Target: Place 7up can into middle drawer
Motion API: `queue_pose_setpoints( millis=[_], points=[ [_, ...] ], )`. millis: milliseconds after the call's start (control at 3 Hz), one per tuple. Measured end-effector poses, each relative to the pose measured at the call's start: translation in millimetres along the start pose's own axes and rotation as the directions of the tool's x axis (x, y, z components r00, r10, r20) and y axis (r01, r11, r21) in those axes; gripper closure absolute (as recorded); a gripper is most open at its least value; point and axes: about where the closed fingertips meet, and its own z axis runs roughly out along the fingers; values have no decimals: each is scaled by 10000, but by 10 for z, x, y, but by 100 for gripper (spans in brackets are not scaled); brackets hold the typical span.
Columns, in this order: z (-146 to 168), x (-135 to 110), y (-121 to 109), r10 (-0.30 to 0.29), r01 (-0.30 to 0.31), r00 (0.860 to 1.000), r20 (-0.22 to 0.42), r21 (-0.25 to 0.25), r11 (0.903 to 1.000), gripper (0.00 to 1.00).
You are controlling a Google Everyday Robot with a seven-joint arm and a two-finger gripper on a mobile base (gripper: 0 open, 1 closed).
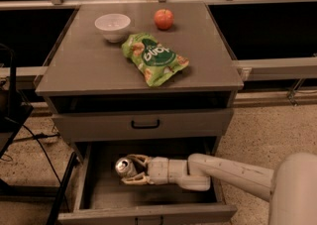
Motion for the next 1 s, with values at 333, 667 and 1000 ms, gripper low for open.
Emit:
queue_pose_setpoints(
  millis=[333, 667, 1000],
  points=[
    [75, 94, -18, 33, -32, 10000, 55, -96, 9999, 100],
    [173, 158, -14, 82, -79, 9999, 141, -230, 9997, 100],
    [278, 213, 24, 197, -187, 9995, 249, -407, 9990, 100]
  ],
)
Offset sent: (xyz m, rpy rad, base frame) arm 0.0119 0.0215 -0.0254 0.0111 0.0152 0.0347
